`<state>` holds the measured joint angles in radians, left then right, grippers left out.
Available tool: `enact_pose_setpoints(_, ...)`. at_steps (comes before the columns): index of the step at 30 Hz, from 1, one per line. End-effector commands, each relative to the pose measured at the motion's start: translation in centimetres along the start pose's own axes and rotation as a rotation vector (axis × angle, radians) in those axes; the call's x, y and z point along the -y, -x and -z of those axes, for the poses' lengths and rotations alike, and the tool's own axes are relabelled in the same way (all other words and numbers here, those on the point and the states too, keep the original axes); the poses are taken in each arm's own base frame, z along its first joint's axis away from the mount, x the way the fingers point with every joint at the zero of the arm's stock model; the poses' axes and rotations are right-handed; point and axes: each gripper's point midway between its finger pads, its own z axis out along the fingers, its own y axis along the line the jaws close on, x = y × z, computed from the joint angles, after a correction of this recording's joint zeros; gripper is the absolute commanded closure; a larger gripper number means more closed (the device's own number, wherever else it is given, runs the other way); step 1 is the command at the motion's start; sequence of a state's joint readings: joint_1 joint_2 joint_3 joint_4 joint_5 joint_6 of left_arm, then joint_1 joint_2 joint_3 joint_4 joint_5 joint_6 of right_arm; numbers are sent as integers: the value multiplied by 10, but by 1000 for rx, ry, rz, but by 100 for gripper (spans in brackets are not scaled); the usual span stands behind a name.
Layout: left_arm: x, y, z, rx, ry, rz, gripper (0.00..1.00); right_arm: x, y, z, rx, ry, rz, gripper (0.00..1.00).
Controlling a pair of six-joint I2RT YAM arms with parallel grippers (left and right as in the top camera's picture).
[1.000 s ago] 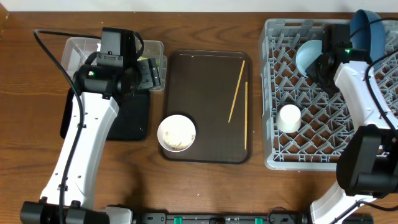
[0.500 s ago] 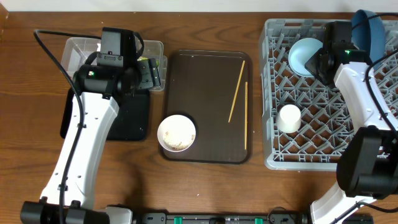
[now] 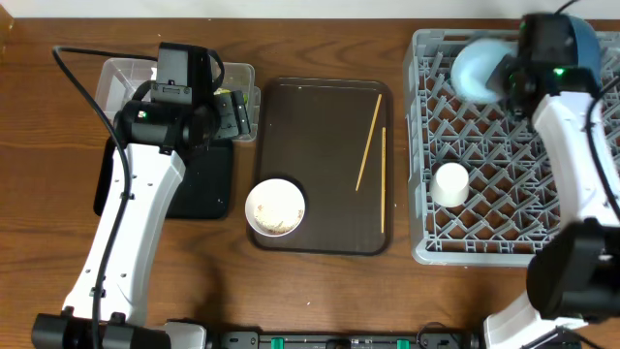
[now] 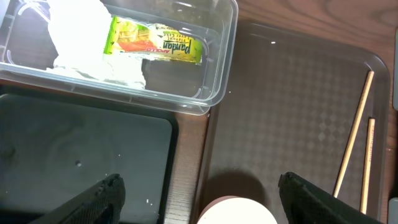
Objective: Sort waste into correct bins and load items into the dishwasher rack
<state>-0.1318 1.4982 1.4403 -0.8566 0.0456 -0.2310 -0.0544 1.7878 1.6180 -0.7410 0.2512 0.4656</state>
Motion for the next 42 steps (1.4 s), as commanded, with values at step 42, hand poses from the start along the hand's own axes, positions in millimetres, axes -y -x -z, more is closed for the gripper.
enact_pose_setpoints(42,-2,-2,-5,-8,9,5,18,-53,32,-38,338,-914,888,99)
